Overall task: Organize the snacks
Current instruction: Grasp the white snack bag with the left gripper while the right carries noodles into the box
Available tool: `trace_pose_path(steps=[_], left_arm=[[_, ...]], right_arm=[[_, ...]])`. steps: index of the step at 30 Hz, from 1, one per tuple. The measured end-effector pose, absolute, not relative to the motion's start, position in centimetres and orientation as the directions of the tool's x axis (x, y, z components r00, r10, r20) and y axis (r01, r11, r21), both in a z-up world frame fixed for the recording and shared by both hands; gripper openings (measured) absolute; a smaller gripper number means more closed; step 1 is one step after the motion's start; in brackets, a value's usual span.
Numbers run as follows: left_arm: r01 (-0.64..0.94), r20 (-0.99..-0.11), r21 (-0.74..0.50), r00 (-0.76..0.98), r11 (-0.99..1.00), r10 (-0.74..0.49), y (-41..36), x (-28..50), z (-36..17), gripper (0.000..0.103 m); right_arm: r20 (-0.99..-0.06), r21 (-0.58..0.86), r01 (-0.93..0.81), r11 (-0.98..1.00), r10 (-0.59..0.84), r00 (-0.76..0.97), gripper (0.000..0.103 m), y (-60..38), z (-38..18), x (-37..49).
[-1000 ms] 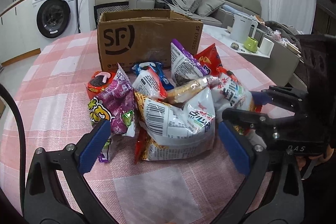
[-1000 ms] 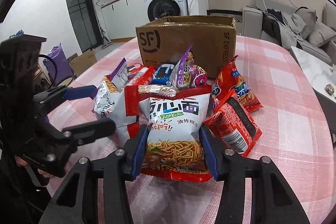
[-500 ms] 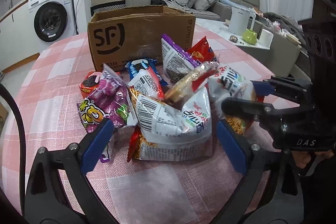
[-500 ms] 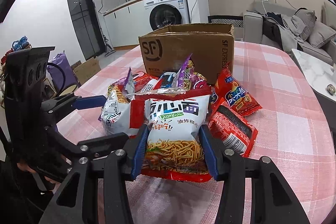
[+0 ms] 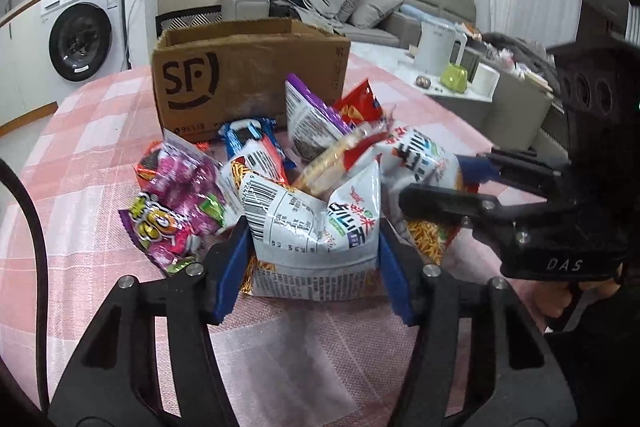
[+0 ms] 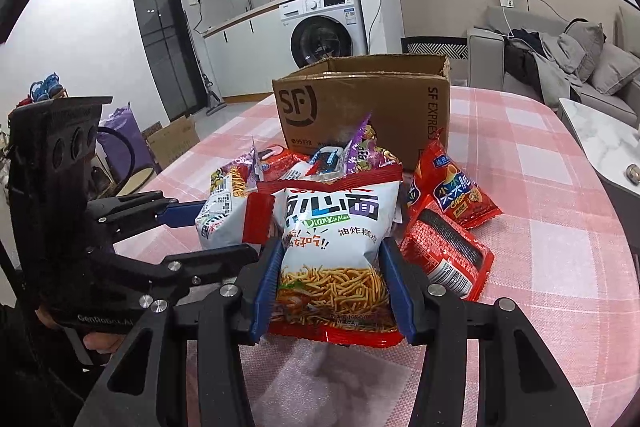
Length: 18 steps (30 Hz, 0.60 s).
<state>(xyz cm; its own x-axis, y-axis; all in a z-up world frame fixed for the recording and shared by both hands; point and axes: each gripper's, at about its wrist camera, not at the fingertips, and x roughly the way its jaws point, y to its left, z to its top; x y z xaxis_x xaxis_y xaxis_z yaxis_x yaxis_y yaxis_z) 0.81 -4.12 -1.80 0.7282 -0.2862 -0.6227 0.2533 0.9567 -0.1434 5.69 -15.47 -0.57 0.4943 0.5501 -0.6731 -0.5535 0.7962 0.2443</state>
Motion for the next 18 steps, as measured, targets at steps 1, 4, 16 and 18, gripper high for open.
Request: trace_pose_path(steps=[1, 4, 16, 18], left_arm=[[0.253, -0.617, -0.145, 0.733, 0.957, -0.287, -3.9, 0.7, -1.6, 0.057], [0.245, -0.597, -0.142, 0.752, 0.959, -0.28, -3.5, 0.3, -0.7, 0.057], [0.176, -0.543, -0.1, 0.815, 0.979, -0.202, -2.1, -0.7, 3.8, 0.057], [0.159, -0.54, -0.088, 0.822, 0.983, -0.182, -1.9, -0.5, 4.6, 0.057]], right_arm=[[-0.665, 0.251, -0.553, 0.794, 0.557, 0.497, 0.05, -15.6, -0.4, 5.6], [-0.636, 0.265, -0.555, 0.788, 0.576, 0.514, 0.05, -16.1, 0.5, 5.4], [-0.591, 0.283, -0.526, 0.802, 0.578, 0.563, 0.05, -17.0, 3.3, 5.2], [-0.587, 0.286, -0.518, 0.806, 0.574, 0.57, 0.05, -17.0, 3.7, 5.4]])
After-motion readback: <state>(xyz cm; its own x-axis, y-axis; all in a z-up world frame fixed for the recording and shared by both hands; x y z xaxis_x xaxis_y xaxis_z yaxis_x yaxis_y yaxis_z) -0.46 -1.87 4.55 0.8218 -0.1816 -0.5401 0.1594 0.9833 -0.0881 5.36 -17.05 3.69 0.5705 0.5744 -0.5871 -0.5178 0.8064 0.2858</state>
